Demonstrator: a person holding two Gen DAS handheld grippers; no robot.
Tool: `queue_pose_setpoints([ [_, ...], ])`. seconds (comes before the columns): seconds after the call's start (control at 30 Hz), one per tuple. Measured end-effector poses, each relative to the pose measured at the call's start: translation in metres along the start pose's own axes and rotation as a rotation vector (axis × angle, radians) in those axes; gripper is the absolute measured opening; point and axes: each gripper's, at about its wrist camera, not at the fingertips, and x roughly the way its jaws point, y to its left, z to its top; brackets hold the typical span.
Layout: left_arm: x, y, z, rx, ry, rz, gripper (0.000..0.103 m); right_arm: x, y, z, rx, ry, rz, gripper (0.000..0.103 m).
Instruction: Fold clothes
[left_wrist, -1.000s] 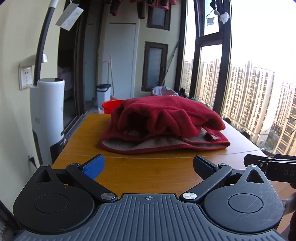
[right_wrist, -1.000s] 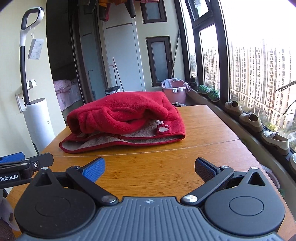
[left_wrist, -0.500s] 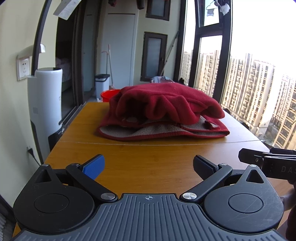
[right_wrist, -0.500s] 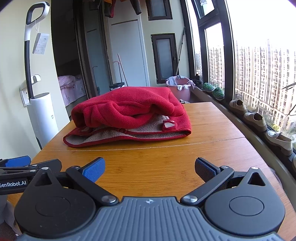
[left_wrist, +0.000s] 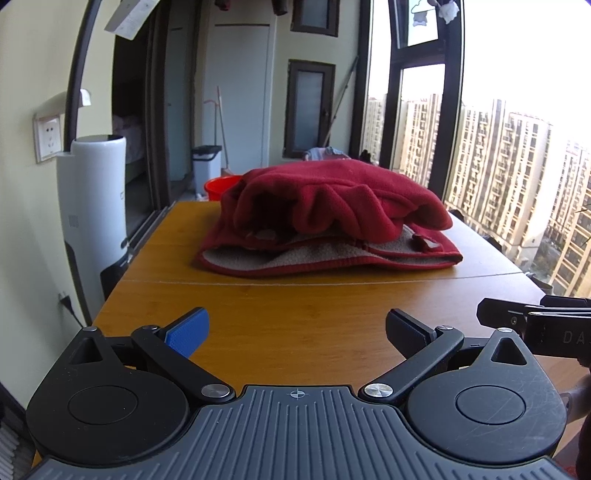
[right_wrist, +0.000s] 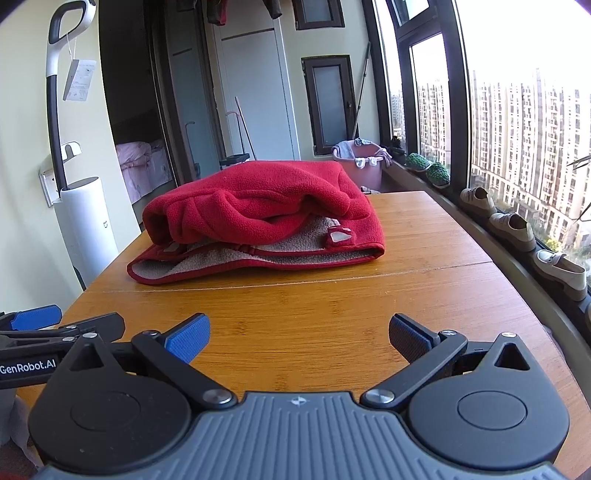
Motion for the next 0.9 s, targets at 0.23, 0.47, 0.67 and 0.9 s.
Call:
queue_pose_setpoints([
  [0.23,0.0009,0.0006,-0.0003,-0.009,0.007,-0.006,0.103,0.0011,-0.0023,-0.0009,0.01,0.012,0.01,0.103],
  [0.47,0.0011,0.0058,0.0006,-0.028,0.008,-0.006,0.103,0.0038,-0.0036,-0.0019,0.023,0.027,0.015,0.103],
  [0.67,0.0021,0.0032,-0.0001,-0.016,0.016,-0.012,0.103,0.0048,-0.0037,-0.0024,0.025,0.034,0.019,0.103],
  [0.9,0.0036,-0.0001,-0.0018,-0.001,0.025,-0.024,0.103,0.0074,-0.004,-0.0032,0.031,0.048,0.028,0.103],
])
